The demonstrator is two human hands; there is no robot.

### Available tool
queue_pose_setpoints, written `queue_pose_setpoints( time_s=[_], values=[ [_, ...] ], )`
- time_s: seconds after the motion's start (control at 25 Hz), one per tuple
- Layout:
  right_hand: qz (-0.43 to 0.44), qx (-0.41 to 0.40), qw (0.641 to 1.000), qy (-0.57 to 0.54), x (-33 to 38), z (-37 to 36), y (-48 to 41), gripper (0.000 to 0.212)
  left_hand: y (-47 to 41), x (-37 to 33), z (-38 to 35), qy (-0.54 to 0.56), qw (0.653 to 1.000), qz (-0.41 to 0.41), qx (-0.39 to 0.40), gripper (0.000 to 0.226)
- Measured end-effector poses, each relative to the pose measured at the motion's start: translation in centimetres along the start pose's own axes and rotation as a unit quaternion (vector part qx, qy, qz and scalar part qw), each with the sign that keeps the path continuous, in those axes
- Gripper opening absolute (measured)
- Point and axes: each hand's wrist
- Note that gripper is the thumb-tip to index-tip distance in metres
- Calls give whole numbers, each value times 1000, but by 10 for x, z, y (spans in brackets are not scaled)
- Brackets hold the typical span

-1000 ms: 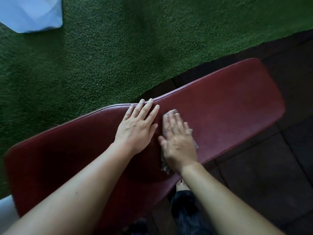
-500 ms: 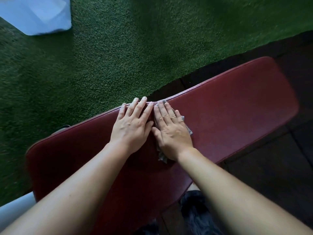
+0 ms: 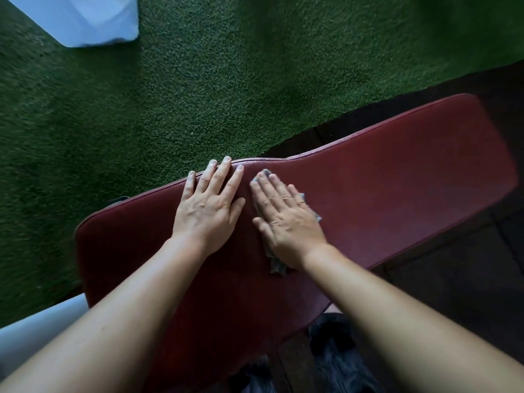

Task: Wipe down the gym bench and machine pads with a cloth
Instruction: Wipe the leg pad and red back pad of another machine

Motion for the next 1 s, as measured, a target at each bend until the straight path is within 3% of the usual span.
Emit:
queue_pose_setpoints(
  time_s=[0.08, 0.16, 0.24, 0.28, 0.4, 0.48, 0.52, 0.64, 0.72, 0.8, 0.88, 0.96, 1.0],
  values=[
    [-68, -4, 997, 22, -48, 1, 7, 72, 7, 1, 0, -3, 1000, 1, -2, 67],
    [-210, 7, 978, -3, -87, 8, 3, 77, 16, 3, -2, -8, 1000, -1, -8, 67],
    [-282, 1, 959, -22, -67, 10, -11, 82, 22, 4, -3, -8, 1000, -3, -9, 67],
    [-263, -12, 965, -22, -38, 7, -14, 82, 24, 3, -4, -7, 1000, -2, -8, 67],
    [-43, 4, 999, -8, 46, -8, 27, 74, 29, 4, -3, -7, 1000, -4, -9, 66],
    [24, 6, 1000, 8, 29, -14, 64, 71, 36, 7, -3, -8, 1000, -10, -6, 66],
    [-2, 4, 1000, 7, 3, -16, 74, 71, 40, 8, -2, -9, 1000, -11, -4, 66],
    [-206, 13, 978, -1, -71, -12, 84, 74, 50, 7, -2, -10, 1000, -3, -2, 66],
    [-282, -2, 959, -16, -58, -10, 78, 76, 53, 3, -2, -7, 1000, 7, 3, 64],
    [-243, -37, 969, 1, 4, -20, 84, 75, 55, 0, -4, -2, 1000, 16, 14, 65],
    [-111, -43, 993, 9, 64, -33, 115, 72, 58, -1, -3, 0, 1000, 16, 18, 67],
    [-12, -37, 999, 28, 61, -37, 136, 70, 61, 0, -4, 0, 1000, 14, 23, 67],
    [-11, -49, 998, 40, 39, -40, 137, 69, 64, 1, -4, 0, 1000, 11, 24, 67]
  ],
)
Point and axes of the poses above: each hand's wrist, its own y-axis away from the middle knuckle, its own z-axis out of the back of the hand, x = y × z, and after that the axes turned 8 degrees about y, right-handed
